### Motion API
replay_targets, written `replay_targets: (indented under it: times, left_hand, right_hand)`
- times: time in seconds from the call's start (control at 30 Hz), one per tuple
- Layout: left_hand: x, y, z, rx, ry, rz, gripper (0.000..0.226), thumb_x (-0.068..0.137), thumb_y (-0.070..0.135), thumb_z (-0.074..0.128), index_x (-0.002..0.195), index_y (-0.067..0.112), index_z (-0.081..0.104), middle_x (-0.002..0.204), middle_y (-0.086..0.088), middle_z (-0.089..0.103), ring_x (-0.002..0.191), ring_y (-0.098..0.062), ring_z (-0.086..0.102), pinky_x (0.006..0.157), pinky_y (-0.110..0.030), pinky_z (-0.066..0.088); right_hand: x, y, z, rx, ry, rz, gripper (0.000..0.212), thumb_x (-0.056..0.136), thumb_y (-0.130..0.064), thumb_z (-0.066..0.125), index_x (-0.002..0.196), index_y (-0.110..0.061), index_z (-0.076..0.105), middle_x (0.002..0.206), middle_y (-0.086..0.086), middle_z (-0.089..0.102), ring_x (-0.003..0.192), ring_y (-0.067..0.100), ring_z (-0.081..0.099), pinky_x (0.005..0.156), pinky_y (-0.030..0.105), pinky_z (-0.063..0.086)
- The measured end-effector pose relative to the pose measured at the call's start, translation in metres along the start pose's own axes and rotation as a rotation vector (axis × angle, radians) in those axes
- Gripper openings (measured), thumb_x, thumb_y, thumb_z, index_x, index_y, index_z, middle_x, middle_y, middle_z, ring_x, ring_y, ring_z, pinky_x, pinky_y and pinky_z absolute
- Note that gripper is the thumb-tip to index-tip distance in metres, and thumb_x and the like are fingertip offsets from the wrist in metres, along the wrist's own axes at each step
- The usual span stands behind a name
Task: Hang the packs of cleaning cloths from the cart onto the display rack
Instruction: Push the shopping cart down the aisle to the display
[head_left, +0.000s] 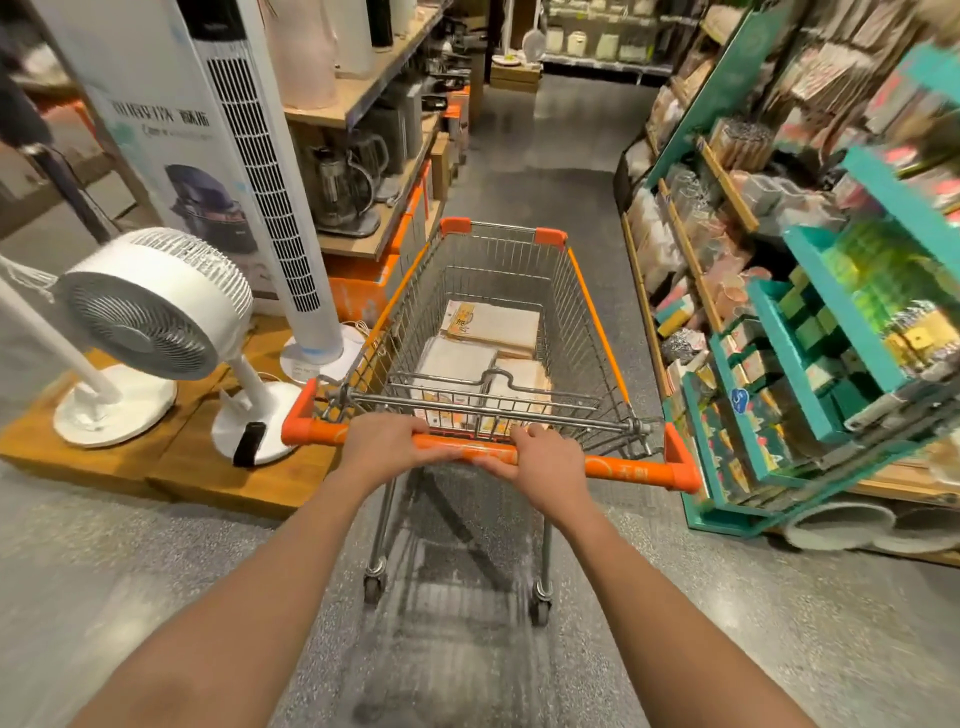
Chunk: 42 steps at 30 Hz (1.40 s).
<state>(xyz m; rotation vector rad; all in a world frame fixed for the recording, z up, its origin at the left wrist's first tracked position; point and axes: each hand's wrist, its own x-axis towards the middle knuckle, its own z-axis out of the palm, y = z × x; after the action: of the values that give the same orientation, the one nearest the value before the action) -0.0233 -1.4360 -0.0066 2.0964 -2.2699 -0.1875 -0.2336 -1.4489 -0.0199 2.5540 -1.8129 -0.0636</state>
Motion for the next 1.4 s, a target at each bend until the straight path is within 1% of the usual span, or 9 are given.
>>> replay_targets:
  times: [0.2, 0.33, 0.47, 0.6, 0.73, 0.9, 1.1, 1.3, 1.4]
  left_hand:
    - [0.104, -0.020, -0.012, 0.030, -0.019, -0.019, 0.062, 0.069, 0.088, 0.036, 0.083, 0.033, 0.060, 0.064, 0.011, 0.050, 0.083, -0.013, 0.063, 0.052, -0.025, 0.027]
    - [0.175, -0.038, -0.009, 0.063, 0.003, -0.006, 0.066, 0.070, 0.088, 0.036, 0.087, 0.030, 0.064, 0.079, 0.006, 0.064, 0.089, -0.016, 0.064, 0.057, -0.027, 0.031]
    - [0.243, -0.055, -0.010, 0.050, -0.011, 0.025, 0.074, 0.068, 0.090, 0.031, 0.095, 0.030, 0.067, 0.089, 0.005, 0.069, 0.094, -0.017, 0.065, 0.061, -0.027, 0.032]
    - [0.309, -0.072, -0.025, 0.049, -0.028, 0.041, 0.072, 0.071, 0.088, 0.032, 0.091, 0.028, 0.065, 0.075, 0.008, 0.056, 0.090, -0.016, 0.065, 0.061, -0.027, 0.032]
    - [0.371, -0.089, -0.027, 0.067, 0.020, 0.054, 0.073, 0.071, 0.088, 0.033, 0.094, 0.028, 0.068, 0.084, 0.004, 0.070, 0.087, -0.016, 0.066, 0.060, -0.027, 0.035]
    - [0.439, -0.102, -0.034, 0.004, -0.004, 0.070, 0.068, 0.066, 0.091, 0.027, 0.072, 0.029, 0.054, 0.061, 0.011, 0.051, 0.070, -0.013, 0.057, 0.058, -0.027, 0.033]
    - [0.527, -0.117, -0.036, 0.022, 0.028, 0.092, 0.064, 0.070, 0.088, 0.033, 0.069, 0.028, 0.054, 0.060, 0.009, 0.050, 0.073, -0.014, 0.062, 0.055, -0.027, 0.032]
    - [0.618, -0.131, -0.033, 0.032, 0.103, 0.062, 0.087, 0.048, 0.098, 0.006, 0.068, 0.028, 0.054, 0.060, 0.008, 0.050, 0.077, -0.013, 0.065, 0.052, -0.026, 0.030]
    - [0.664, -0.136, -0.035, 0.035, 0.074, 0.060, 0.082, 0.053, 0.098, 0.011, 0.068, 0.028, 0.051, 0.063, 0.008, 0.053, 0.079, -0.014, 0.065, 0.051, -0.024, 0.030]
  right_hand:
    - [0.106, 0.024, -0.004, -0.016, 0.007, 0.010, 0.082, 0.076, -0.082, 0.025, 0.126, -0.021, 0.050, 0.110, 0.003, 0.062, 0.099, 0.023, 0.060, 0.074, 0.035, 0.047]
    - [0.177, 0.035, 0.003, 0.001, 0.010, 0.026, 0.080, 0.075, -0.083, 0.026, 0.120, -0.021, 0.052, 0.103, 0.001, 0.063, 0.094, 0.023, 0.062, 0.070, 0.034, 0.045]
    - [0.244, 0.049, 0.002, 0.007, -0.020, 0.031, 0.084, 0.076, -0.082, 0.026, 0.130, -0.021, 0.046, 0.114, 0.001, 0.061, 0.104, 0.023, 0.059, 0.079, 0.037, 0.047]
    - [0.310, 0.058, -0.010, 0.022, -0.032, 0.034, 0.082, 0.077, -0.081, 0.028, 0.130, -0.021, 0.048, 0.118, 0.001, 0.060, 0.109, 0.022, 0.057, 0.084, 0.036, 0.044]
    - [0.371, 0.069, -0.014, 0.017, -0.042, 0.048, 0.083, 0.075, -0.082, 0.026, 0.125, -0.021, 0.051, 0.113, 0.001, 0.062, 0.107, 0.022, 0.058, 0.082, 0.036, 0.045]
    - [0.440, 0.084, -0.015, -0.008, -0.087, 0.066, 0.082, 0.076, -0.082, 0.026, 0.124, -0.021, 0.052, 0.107, 0.003, 0.061, 0.102, 0.022, 0.058, 0.079, 0.035, 0.044]
    - [0.527, 0.107, -0.014, -0.015, -0.072, 0.043, 0.079, 0.076, -0.082, 0.026, 0.114, -0.020, 0.056, 0.101, 0.002, 0.063, 0.098, 0.022, 0.060, 0.076, 0.035, 0.045]
    - [0.615, 0.129, -0.008, -0.011, 0.034, 0.024, 0.098, 0.064, -0.087, 0.001, 0.108, -0.019, 0.057, 0.100, 0.001, 0.065, 0.093, 0.021, 0.061, 0.074, 0.034, 0.044]
    - [0.658, 0.144, -0.006, 0.025, 0.013, 0.035, 0.114, 0.055, -0.090, -0.012, 0.112, -0.019, 0.056, 0.103, 0.003, 0.064, 0.096, 0.023, 0.061, 0.077, 0.036, 0.046]
